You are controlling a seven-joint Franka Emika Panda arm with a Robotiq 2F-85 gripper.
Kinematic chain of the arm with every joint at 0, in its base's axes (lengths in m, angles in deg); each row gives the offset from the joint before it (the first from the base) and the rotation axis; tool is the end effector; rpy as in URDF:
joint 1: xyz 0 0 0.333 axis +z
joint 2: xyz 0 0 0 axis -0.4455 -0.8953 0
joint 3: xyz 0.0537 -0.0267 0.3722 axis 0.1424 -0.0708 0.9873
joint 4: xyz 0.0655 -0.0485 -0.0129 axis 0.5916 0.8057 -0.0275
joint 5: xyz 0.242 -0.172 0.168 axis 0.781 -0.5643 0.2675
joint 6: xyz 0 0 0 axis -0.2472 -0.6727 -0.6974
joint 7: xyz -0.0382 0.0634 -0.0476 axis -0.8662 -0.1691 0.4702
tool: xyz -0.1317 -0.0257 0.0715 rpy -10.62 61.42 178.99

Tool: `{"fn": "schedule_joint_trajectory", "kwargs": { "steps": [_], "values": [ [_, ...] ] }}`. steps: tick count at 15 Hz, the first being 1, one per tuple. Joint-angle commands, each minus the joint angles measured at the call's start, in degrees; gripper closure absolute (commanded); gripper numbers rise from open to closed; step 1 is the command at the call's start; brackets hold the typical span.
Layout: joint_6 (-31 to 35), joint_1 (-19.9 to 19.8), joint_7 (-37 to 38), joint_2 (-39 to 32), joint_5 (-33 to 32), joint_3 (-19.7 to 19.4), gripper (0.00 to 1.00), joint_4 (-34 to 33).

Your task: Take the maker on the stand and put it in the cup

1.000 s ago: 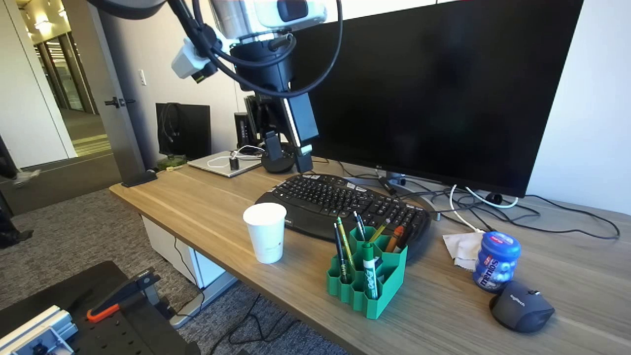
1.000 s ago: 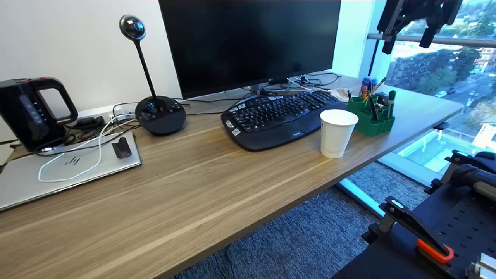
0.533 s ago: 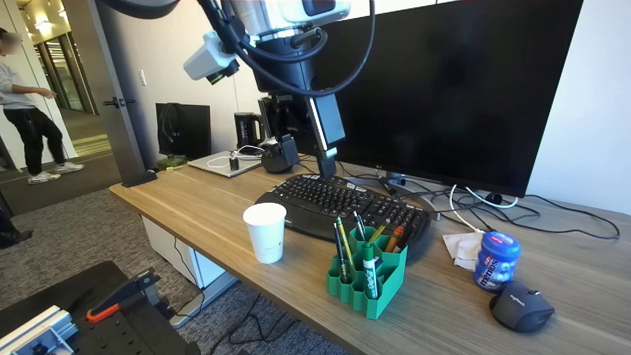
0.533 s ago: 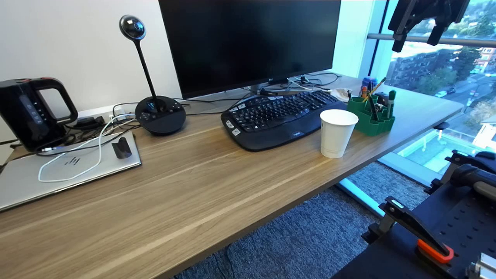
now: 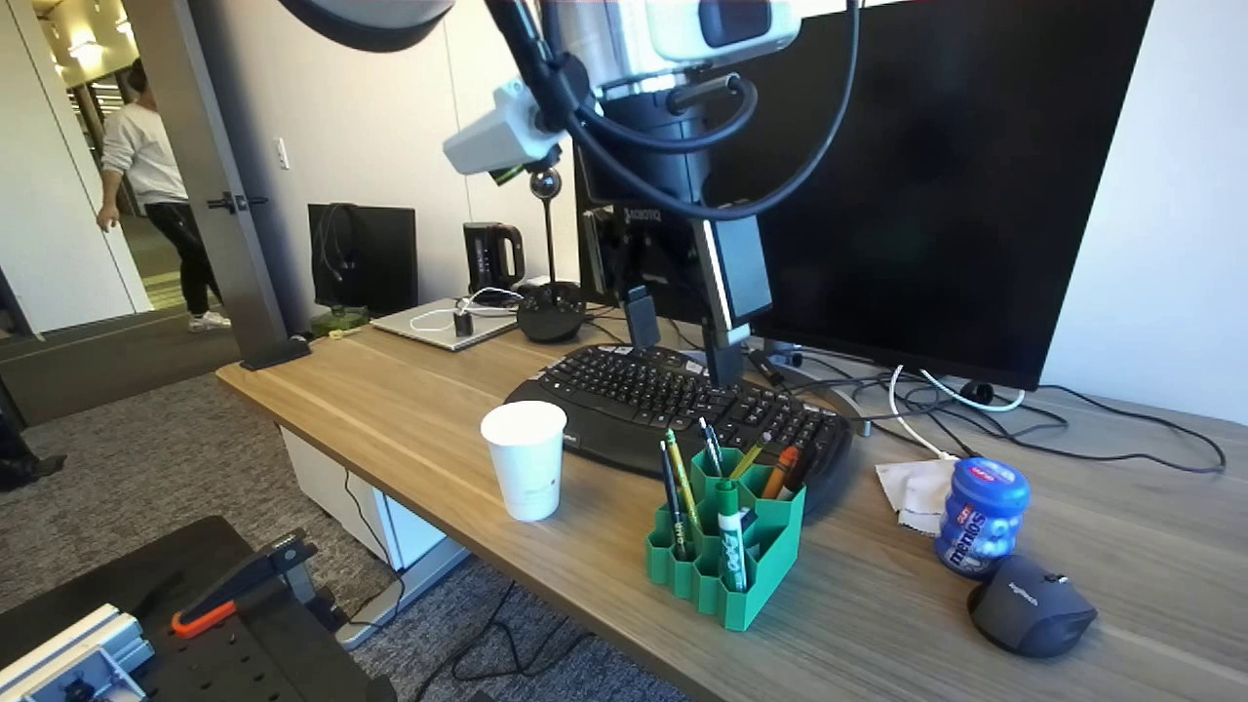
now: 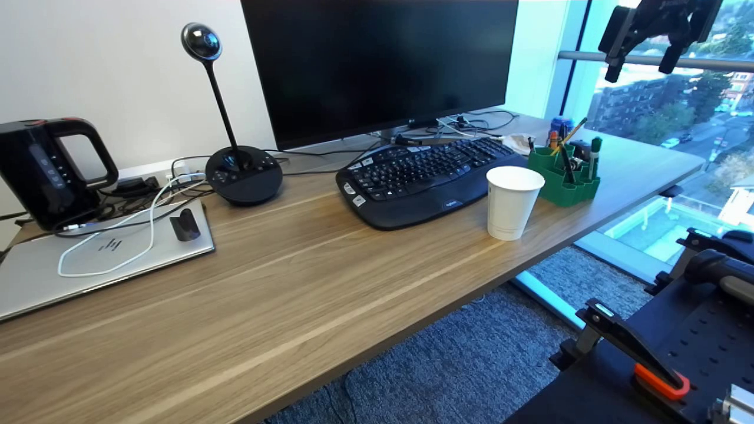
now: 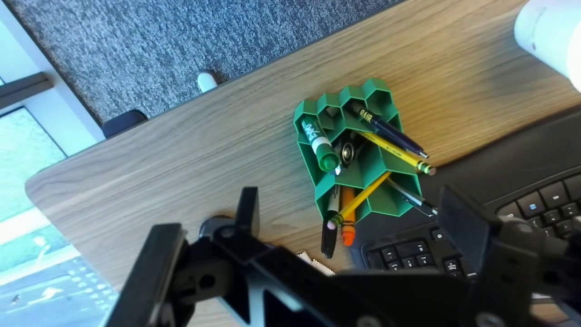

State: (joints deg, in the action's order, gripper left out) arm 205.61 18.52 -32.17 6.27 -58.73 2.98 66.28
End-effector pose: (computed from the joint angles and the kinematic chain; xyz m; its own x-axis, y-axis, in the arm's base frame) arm 0.4857 -0.1331 0.3939 0.9239 -0.3475 0.1602 -0.3657 -0.9251 0.1020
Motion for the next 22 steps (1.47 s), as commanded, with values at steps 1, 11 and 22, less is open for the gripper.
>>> {"fn": "schedule_joint_trajectory", "kwargs": {
  "steps": [1, 11, 22],
  "values": [
    [-1.3, -0.2, -4.5, -3.3, 5.3, -0.5, 0.00, -3.3],
    [-1.4, 0.3, -6.9, -4.5, 7.7, -0.7, 0.00, -3.4],
    [2.3, 1.3, -0.7, -9.3, -0.4, -1.9, 0.00, -3.8]
  ]
}}
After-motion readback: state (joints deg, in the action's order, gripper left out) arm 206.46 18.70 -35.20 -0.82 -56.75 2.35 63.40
